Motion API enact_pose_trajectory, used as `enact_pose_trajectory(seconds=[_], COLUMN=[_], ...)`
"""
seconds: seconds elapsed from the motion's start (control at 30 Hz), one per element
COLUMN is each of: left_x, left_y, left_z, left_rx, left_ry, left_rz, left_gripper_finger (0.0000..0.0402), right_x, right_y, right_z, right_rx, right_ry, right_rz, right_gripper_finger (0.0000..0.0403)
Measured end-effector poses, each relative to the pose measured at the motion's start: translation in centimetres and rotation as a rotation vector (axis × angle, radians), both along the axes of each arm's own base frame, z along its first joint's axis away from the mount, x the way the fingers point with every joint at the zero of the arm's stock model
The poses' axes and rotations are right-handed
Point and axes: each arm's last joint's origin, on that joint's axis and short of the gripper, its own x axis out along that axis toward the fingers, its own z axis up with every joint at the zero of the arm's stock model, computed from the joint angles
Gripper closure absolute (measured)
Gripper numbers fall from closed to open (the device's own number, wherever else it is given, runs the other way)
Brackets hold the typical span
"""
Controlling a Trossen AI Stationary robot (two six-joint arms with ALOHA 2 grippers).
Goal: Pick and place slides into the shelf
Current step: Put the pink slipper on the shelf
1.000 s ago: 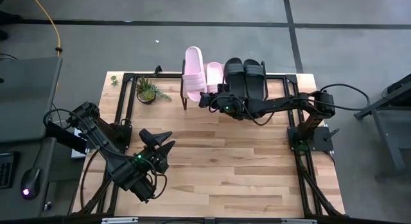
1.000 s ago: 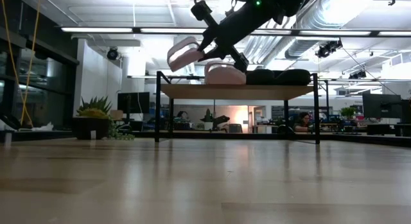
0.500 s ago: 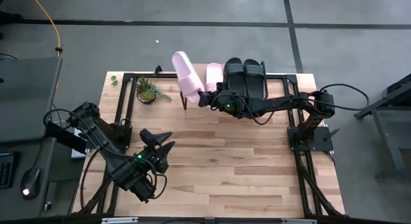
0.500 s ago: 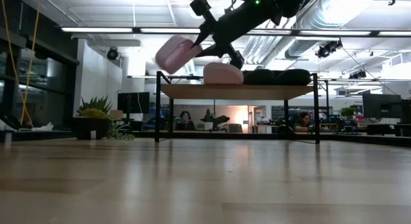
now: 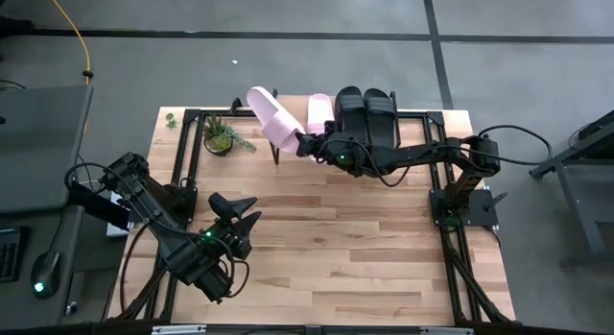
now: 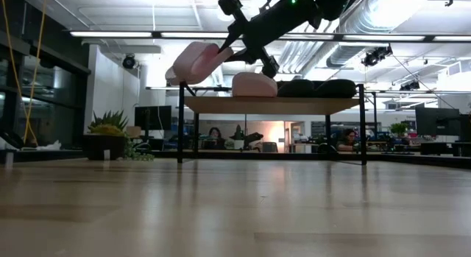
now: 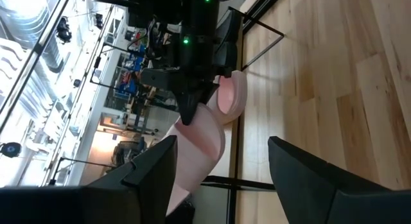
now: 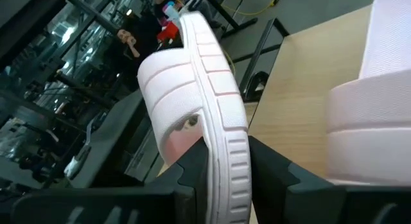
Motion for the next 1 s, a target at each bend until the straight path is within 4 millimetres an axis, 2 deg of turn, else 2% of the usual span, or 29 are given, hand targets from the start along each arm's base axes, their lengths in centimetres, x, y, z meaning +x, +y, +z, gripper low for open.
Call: enact_pose_trajectory(seconds=[0.17, 0.4, 0.63, 1.0], left_x=[0.0, 0.0, -0.1, -2.2], left_y=[0.0, 0.0, 0.2, 1.9], left_z=[0.0, 0.0, 0.6, 3.6], left_rx=[0.002, 0.037, 0.171, 0.166], left_ry=[0.003, 0.029, 0.077, -0.019], left_rz=[-0.001, -0.012, -0.048, -0.050], left_gripper_finger=[0.0177, 0.0177, 0.0177, 0.0177], right_x=[0.0, 0.2, 0.2, 0.0], right_y=[0.2, 0.7, 1.7, 4.2], right_z=[0.0, 0.4, 1.8, 2.0], right_rx=[-0.001, -0.010, -0.060, -0.074], right_ry=[-0.004, -0.042, -0.172, -0.201], right_rz=[-0.015, -0.008, -0.121, -0.267], right_gripper_finger=[0.0333, 0.0390, 0.0387, 0.0393])
